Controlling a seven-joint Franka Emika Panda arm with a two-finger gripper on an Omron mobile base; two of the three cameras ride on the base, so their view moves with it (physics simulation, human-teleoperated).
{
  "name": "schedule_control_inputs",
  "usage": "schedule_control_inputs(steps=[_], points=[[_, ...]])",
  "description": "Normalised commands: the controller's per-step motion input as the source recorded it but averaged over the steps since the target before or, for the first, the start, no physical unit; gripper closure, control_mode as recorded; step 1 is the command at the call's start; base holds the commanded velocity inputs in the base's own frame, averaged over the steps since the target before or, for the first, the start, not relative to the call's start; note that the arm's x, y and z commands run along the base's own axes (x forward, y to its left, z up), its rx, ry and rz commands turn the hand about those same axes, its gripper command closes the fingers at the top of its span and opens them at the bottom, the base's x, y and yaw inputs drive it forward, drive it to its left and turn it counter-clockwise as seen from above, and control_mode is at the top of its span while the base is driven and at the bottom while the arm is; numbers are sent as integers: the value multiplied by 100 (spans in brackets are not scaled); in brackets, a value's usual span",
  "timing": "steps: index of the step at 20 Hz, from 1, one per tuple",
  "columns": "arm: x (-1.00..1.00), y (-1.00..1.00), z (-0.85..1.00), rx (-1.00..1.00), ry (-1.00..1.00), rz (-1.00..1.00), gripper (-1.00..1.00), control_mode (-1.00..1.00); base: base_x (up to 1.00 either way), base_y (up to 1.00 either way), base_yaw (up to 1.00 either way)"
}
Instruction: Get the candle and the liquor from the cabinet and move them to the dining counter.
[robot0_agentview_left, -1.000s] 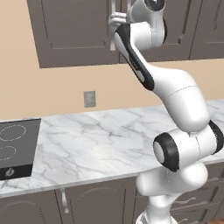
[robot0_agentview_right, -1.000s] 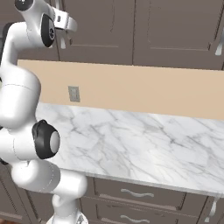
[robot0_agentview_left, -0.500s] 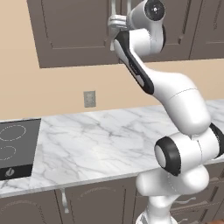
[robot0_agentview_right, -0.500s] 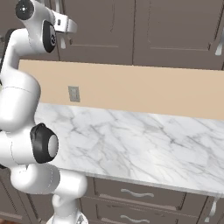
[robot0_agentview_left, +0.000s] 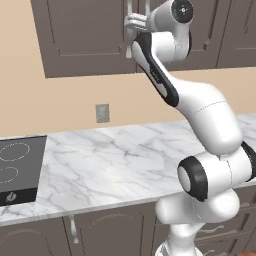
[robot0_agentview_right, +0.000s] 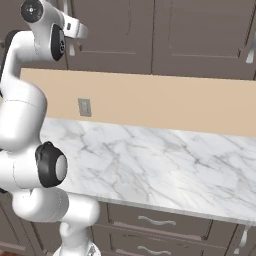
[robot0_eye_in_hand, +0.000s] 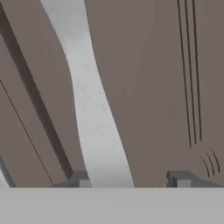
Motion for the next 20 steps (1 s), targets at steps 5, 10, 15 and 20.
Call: schedule_control_inputs(steps=[5,10,15,20], points=[[-1,10,5,11,1,7,100,-100,0,0,0],[0,27,3,3,0,2,100,-100,0,0,0],[-9,31,2,0,0,0,100,-100,0,0,0],[-22,33,5,0,0,0,100,-100,0,0,0]])
